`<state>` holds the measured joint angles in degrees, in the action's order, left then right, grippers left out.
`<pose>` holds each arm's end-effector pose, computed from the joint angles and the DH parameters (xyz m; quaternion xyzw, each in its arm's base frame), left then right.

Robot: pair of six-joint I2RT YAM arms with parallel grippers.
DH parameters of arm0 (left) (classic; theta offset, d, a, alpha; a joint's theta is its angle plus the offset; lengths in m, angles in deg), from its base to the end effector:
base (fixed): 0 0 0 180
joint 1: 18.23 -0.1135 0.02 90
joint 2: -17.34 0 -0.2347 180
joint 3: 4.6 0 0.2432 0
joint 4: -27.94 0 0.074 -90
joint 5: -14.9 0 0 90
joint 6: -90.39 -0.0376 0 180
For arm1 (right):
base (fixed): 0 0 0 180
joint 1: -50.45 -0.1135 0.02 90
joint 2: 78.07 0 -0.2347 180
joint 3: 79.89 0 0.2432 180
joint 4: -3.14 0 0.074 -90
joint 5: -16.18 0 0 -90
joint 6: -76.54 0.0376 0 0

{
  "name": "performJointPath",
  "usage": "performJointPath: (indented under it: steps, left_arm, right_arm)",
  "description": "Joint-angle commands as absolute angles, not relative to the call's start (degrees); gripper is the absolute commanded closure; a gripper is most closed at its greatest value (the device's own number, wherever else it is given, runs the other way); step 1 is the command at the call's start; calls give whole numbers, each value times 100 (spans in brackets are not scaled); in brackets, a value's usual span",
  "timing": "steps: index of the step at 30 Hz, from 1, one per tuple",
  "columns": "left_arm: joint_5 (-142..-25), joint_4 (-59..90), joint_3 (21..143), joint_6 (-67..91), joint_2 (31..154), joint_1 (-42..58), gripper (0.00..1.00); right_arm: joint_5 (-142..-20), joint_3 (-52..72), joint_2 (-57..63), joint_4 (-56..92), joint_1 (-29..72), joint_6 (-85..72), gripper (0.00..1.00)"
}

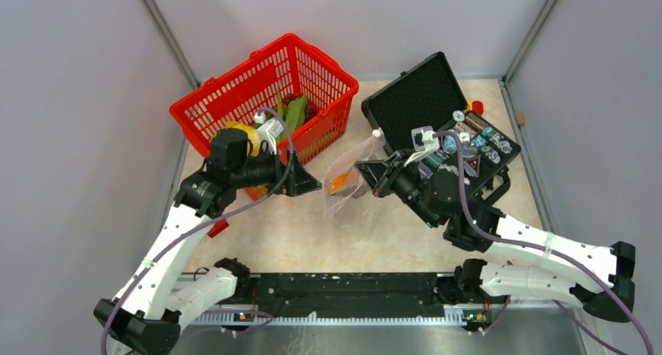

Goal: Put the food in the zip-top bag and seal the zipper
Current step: Adjust the zipper food storage bag at the center of the board.

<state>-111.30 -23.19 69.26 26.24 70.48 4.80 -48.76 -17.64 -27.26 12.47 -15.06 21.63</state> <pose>0.1723 -0.0974 0.3345 0.1340 0.8284 -0.4409 0.3184 0.1049 0.1918 0.3476 -0.0270 0.6947 0.4446 0.5648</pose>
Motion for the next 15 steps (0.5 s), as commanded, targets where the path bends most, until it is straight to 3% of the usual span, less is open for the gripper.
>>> performJointPath:
  steps: [1,8,12,15]
  left_arm:
    - [-11508,-2079,7059,2409,7142,599,20]
    - [-11541,-1877,7021,2428,7023,725,24]
    - [-11328,-1893,7020,2475,7084,748,44]
    - [-11199,-2130,7068,2305,7145,753,50]
  right_arm:
    - [-4636,-1603,-2715,970,-1555,2078,100]
    - [-4611,-1480,-2486,1118,-1556,2079,100]
    - [-4668,-1448,-2385,1100,-1555,2101,100]
    - [-4656,-1428,-2374,1125,-1560,2107,100]
